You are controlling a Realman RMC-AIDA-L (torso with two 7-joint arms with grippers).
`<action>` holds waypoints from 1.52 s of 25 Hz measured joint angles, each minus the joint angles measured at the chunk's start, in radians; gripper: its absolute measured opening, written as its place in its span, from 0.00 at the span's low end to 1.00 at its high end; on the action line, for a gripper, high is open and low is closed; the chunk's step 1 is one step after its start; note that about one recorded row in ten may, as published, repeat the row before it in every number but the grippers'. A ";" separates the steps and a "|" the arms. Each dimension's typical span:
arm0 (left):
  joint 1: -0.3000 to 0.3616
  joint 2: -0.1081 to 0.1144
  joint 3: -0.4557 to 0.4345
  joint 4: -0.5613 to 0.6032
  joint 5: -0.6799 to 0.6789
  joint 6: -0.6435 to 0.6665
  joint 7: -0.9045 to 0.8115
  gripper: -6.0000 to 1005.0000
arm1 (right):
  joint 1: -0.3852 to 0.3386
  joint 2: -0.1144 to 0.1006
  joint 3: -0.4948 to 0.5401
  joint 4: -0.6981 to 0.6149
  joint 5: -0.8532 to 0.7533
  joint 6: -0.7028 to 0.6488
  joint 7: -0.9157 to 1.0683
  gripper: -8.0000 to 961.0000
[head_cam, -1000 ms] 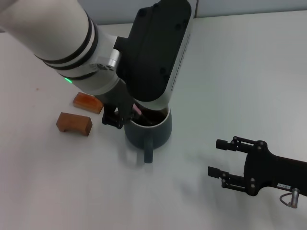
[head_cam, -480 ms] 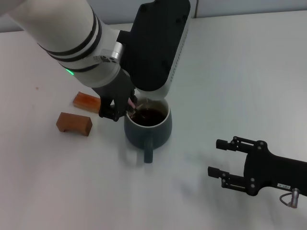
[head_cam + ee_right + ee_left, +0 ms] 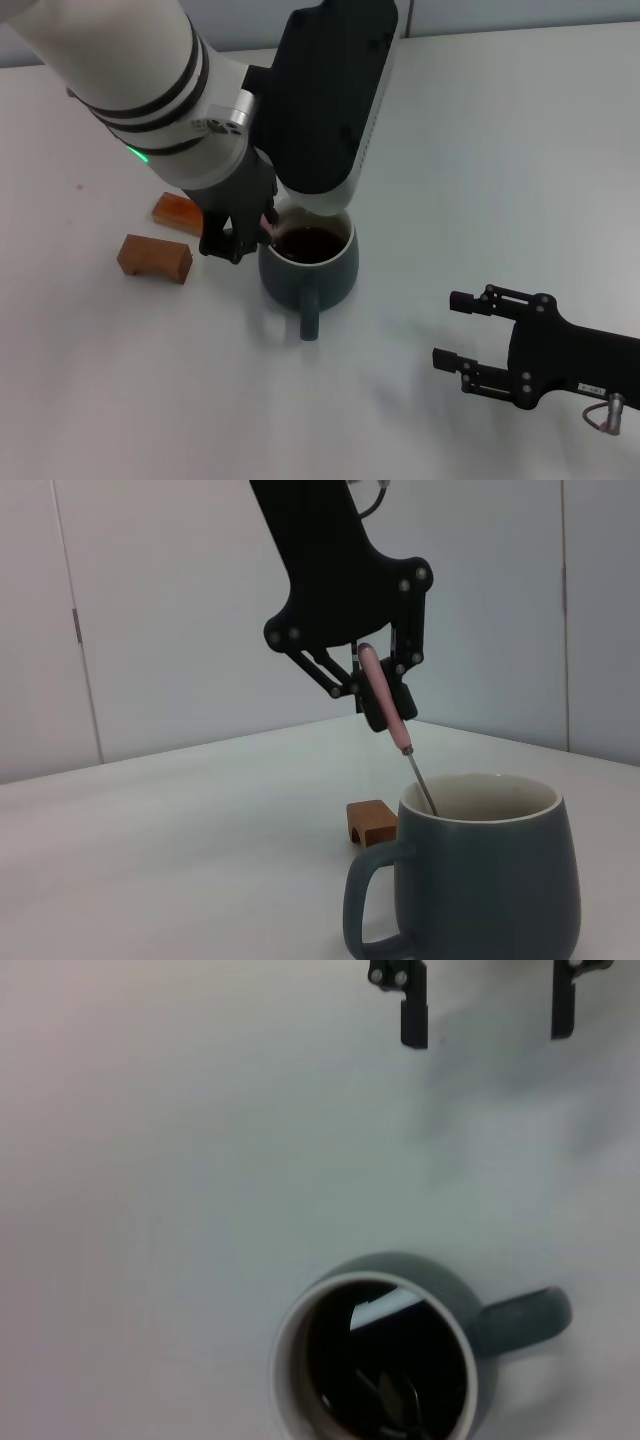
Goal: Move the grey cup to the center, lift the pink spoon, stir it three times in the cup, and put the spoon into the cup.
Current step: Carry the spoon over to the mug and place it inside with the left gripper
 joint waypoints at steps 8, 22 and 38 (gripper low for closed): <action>0.000 0.000 0.007 -0.005 -0.043 -0.041 0.005 0.14 | -0.001 0.000 -0.002 0.000 0.000 0.001 0.000 0.72; -0.004 0.000 0.012 -0.033 0.016 -0.071 -0.008 0.14 | -0.002 0.000 -0.004 0.000 0.000 0.000 0.001 0.72; -0.009 0.000 0.013 -0.015 -0.057 -0.036 -0.022 0.14 | -0.003 0.000 -0.006 0.000 0.000 -0.003 0.002 0.72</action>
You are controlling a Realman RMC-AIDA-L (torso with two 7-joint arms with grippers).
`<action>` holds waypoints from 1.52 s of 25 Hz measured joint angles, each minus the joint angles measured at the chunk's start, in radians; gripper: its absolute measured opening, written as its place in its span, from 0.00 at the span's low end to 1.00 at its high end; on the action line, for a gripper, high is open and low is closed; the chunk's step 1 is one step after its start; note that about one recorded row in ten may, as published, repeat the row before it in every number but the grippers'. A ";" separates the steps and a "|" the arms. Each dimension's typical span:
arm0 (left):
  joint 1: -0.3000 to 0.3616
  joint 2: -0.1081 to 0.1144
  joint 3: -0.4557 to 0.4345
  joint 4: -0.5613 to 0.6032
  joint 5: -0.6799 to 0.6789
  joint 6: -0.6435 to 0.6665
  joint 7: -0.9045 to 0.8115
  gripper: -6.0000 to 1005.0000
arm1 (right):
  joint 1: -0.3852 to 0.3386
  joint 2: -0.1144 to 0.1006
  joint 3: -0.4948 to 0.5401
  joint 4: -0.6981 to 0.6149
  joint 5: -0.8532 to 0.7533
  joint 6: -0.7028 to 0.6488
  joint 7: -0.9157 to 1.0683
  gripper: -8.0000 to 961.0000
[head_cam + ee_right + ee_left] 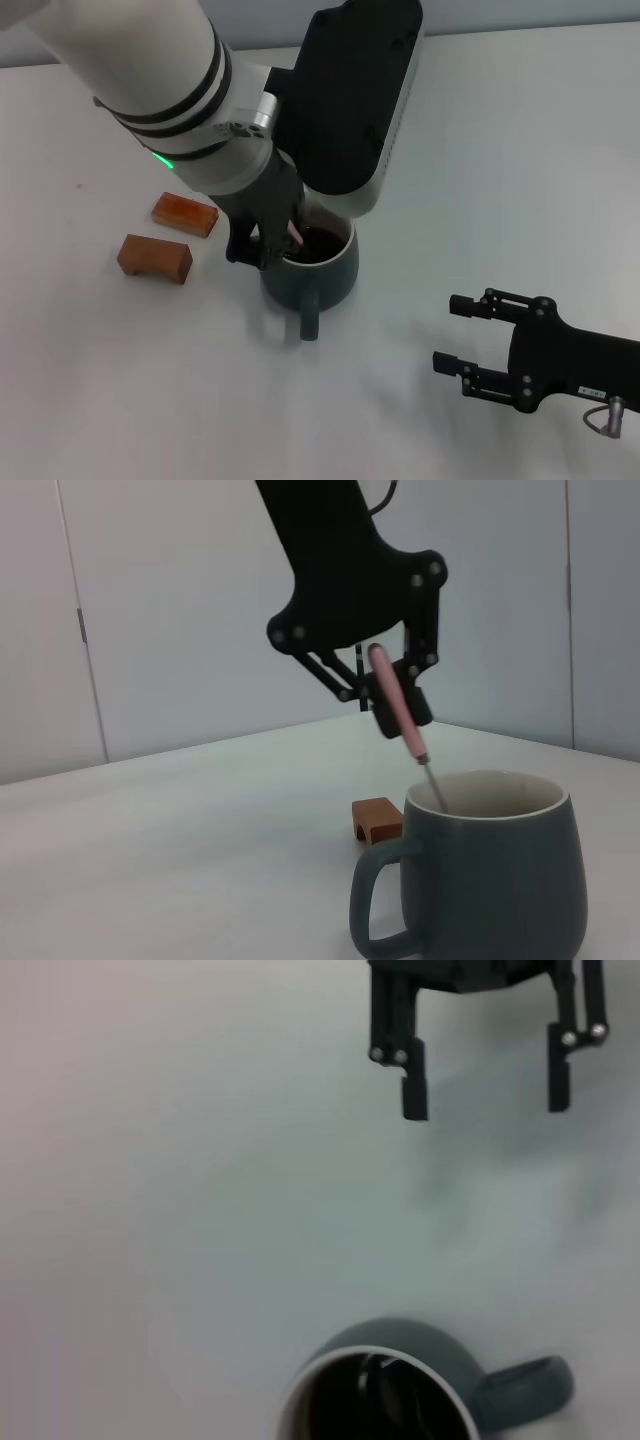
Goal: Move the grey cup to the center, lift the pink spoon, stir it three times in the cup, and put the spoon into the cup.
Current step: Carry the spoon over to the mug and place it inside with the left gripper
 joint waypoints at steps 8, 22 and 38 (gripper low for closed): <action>0.011 0.000 0.004 -0.015 0.042 -0.056 -0.011 0.14 | -0.001 0.000 0.000 0.000 -0.004 -0.002 0.000 0.72; 0.015 0.000 0.015 -0.006 0.076 0.000 -0.051 0.15 | -0.001 -0.002 -0.003 0.000 -0.009 -0.005 0.000 0.72; 0.029 0.000 0.059 -0.007 0.076 -0.052 -0.109 0.23 | -0.010 -0.002 -0.003 0.000 -0.009 -0.016 0.000 0.72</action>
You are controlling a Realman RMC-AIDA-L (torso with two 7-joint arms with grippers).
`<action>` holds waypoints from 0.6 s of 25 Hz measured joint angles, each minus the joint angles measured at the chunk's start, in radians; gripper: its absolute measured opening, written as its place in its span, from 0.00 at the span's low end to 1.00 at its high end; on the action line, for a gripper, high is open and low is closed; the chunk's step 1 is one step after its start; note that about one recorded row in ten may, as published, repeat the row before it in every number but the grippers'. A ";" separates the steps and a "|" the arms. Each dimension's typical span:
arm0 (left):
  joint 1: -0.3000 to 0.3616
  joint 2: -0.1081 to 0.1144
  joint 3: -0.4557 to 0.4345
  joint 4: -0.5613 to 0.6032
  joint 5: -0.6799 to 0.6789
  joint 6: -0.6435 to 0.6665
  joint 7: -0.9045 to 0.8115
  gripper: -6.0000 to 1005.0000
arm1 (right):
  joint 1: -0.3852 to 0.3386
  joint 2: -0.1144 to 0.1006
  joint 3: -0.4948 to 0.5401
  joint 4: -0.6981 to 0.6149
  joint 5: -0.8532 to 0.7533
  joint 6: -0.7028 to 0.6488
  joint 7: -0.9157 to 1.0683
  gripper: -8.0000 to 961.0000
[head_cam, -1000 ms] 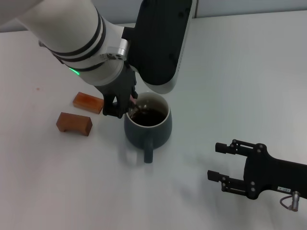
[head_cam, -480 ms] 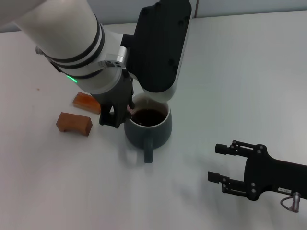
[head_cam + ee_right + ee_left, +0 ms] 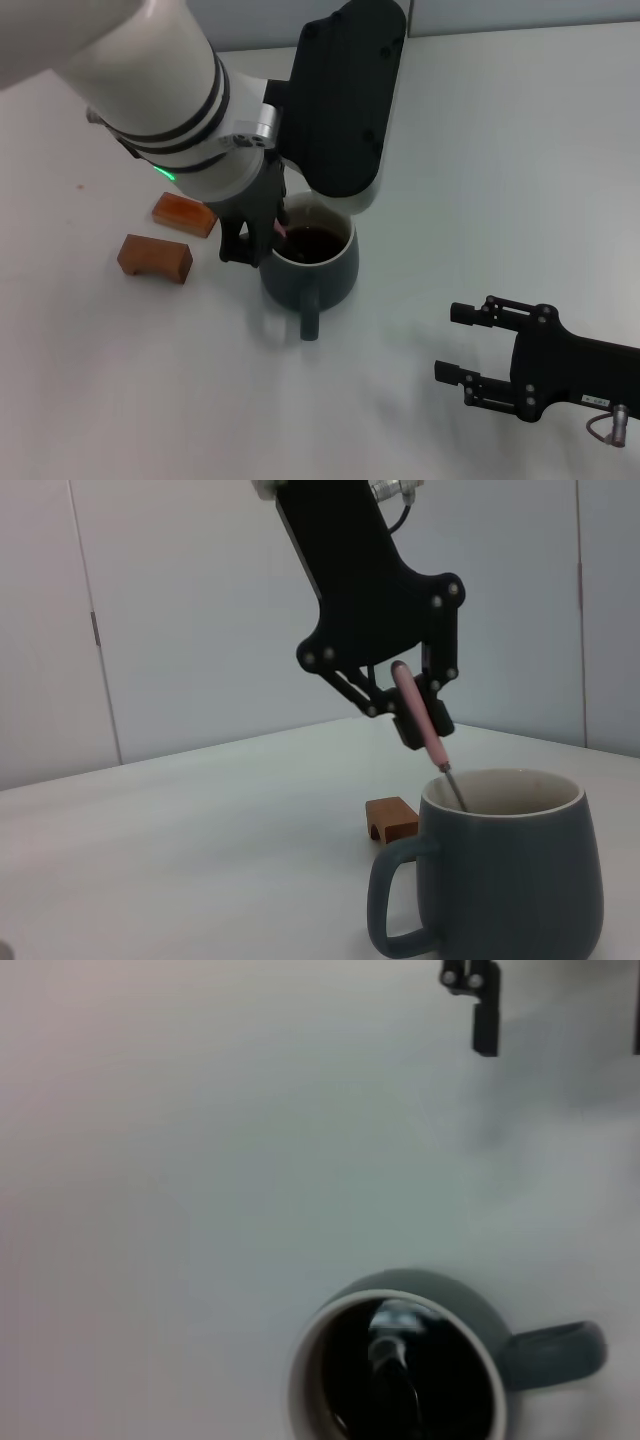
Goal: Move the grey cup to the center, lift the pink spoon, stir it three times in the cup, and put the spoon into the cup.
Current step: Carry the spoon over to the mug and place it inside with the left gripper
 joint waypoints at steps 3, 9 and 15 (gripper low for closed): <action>0.001 0.000 0.012 -0.005 0.007 -0.015 -0.031 0.25 | 0.000 0.000 0.000 0.000 0.000 0.000 0.000 0.72; 0.004 0.000 0.013 -0.009 0.007 -0.019 -0.041 0.28 | 0.000 0.000 0.000 0.000 0.000 0.000 0.000 0.72; 0.020 0.000 -0.008 0.036 -0.026 -0.021 -0.040 0.39 | -0.002 0.000 0.000 0.000 0.000 0.000 0.000 0.72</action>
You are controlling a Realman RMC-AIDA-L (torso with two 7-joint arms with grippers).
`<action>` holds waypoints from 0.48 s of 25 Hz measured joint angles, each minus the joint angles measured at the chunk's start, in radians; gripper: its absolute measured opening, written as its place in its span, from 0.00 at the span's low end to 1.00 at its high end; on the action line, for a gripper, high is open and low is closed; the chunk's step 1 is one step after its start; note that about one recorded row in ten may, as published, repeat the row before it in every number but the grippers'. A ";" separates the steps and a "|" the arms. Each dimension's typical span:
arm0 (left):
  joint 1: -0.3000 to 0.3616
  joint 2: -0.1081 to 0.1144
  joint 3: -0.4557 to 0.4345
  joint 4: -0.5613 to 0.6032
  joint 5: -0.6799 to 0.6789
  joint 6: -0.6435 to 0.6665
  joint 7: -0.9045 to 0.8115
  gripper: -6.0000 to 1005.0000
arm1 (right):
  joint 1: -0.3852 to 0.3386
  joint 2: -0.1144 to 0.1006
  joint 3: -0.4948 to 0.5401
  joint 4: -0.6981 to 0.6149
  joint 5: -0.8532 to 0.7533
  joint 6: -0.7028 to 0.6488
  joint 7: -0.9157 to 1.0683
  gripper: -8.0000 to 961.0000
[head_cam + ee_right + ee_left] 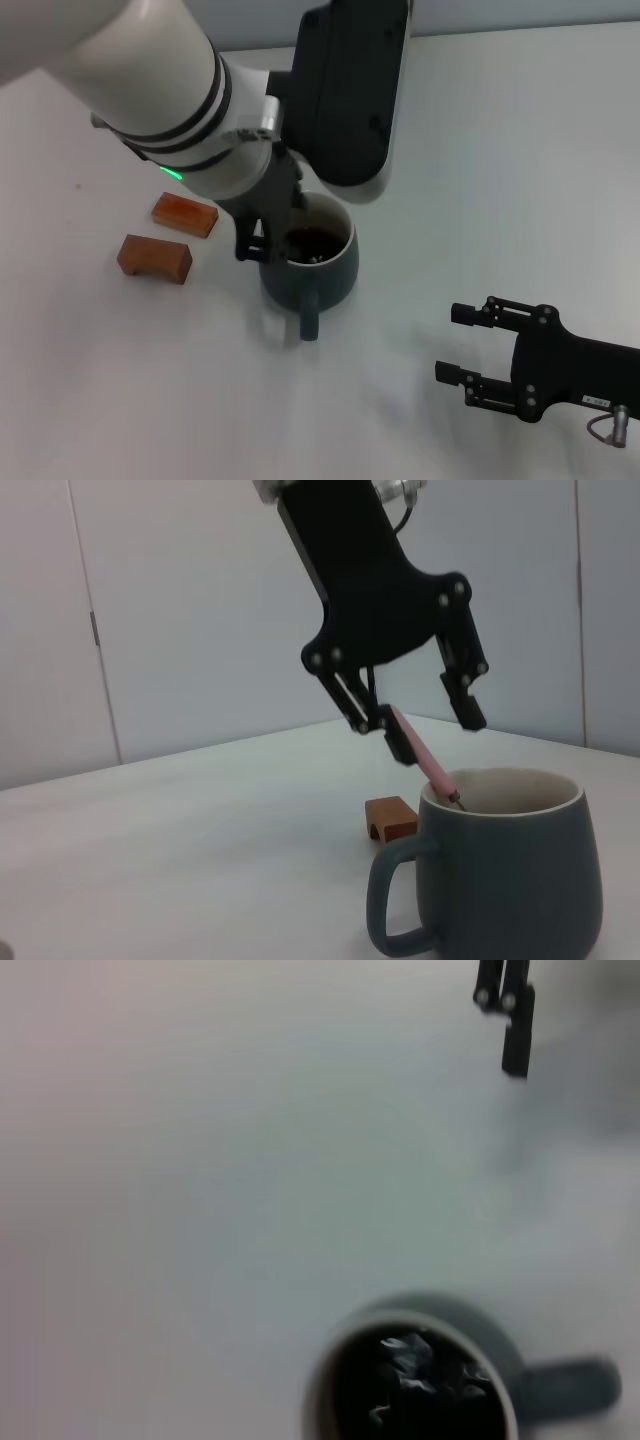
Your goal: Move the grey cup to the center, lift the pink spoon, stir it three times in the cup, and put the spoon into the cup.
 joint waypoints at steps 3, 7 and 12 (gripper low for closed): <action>0.034 0.002 -0.066 0.079 -0.080 -0.024 0.010 0.46 | -0.001 -0.001 0.000 -0.001 0.000 0.000 0.000 0.72; 0.128 0.006 -0.163 0.186 -0.190 -0.166 0.010 0.46 | -0.002 -0.001 0.000 -0.002 0.001 0.000 0.000 0.72; 0.300 0.010 -0.234 0.221 -0.372 -0.471 0.021 0.46 | -0.002 -0.001 0.005 -0.005 0.003 0.001 0.000 0.72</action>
